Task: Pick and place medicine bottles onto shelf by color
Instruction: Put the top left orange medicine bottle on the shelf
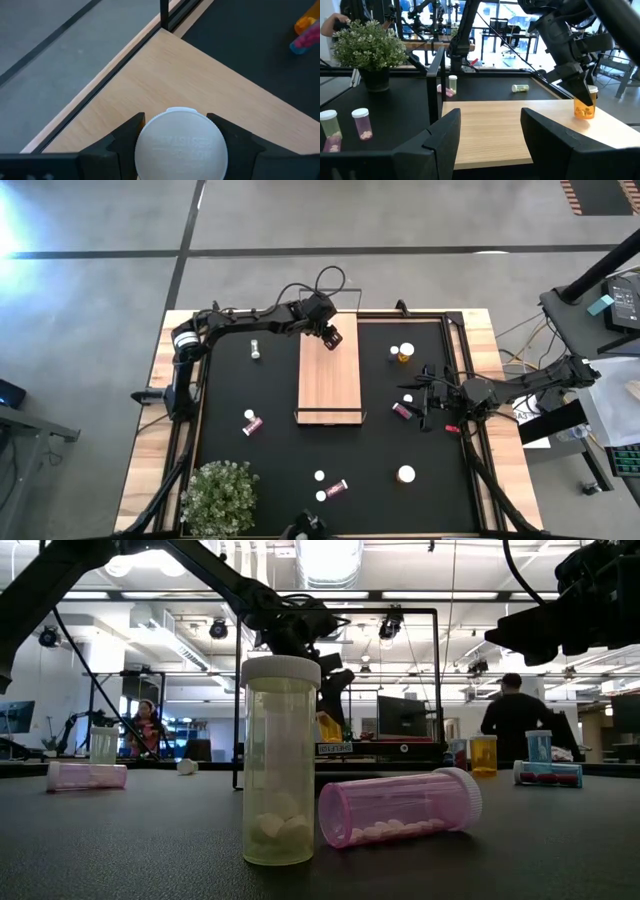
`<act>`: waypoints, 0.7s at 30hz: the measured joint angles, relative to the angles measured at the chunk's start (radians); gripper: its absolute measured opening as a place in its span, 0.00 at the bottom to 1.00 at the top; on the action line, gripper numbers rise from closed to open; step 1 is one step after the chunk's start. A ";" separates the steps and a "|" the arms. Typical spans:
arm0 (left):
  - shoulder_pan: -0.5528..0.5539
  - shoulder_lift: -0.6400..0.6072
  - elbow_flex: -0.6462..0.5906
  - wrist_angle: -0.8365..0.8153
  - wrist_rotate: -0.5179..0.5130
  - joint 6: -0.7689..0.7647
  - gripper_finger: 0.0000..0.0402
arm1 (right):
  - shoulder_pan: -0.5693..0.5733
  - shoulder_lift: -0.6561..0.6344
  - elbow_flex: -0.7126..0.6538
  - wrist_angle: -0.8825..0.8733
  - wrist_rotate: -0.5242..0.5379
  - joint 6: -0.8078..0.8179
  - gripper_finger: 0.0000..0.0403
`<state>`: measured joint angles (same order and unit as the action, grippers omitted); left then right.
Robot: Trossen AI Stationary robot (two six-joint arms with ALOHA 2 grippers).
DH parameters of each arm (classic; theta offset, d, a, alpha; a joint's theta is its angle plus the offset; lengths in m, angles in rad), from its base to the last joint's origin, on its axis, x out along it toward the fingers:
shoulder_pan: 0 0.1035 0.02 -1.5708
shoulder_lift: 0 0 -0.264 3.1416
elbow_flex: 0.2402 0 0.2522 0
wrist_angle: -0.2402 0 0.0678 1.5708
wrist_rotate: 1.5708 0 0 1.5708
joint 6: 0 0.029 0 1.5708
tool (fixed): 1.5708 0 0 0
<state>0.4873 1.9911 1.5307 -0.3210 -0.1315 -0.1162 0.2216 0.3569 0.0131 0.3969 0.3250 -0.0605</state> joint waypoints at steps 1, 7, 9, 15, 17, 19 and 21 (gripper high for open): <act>0.000 0.000 0.000 0.000 0.001 -0.001 0.47 | 0.000 0.000 0.000 0.000 0.000 0.000 0.49; 0.000 0.000 0.000 0.000 0.004 -0.008 0.47 | 0.000 0.000 0.000 0.000 0.000 0.000 0.49; 0.002 0.000 0.000 0.000 0.004 -0.011 0.47 | 0.000 0.000 0.000 0.000 0.000 0.000 0.49; 0.005 0.000 -0.002 -0.002 0.005 -0.035 0.47 | 0.000 0.000 0.000 0.000 0.000 0.000 0.49; 0.005 0.000 -0.005 -0.002 0.005 -0.036 0.47 | 0.000 0.000 0.000 0.000 0.000 0.000 0.49; 0.005 0.000 -0.010 -0.001 0.005 -0.037 0.47 | 0.000 0.000 0.000 0.000 0.000 0.000 0.49; 0.005 0.000 -0.016 0.002 0.005 -0.043 0.47 | 0.000 0.000 0.000 0.000 0.000 0.000 0.49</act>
<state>0.4919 1.9911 1.5150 -0.3191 -0.1268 -0.1589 0.2218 0.3569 0.0128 0.3969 0.3248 -0.0605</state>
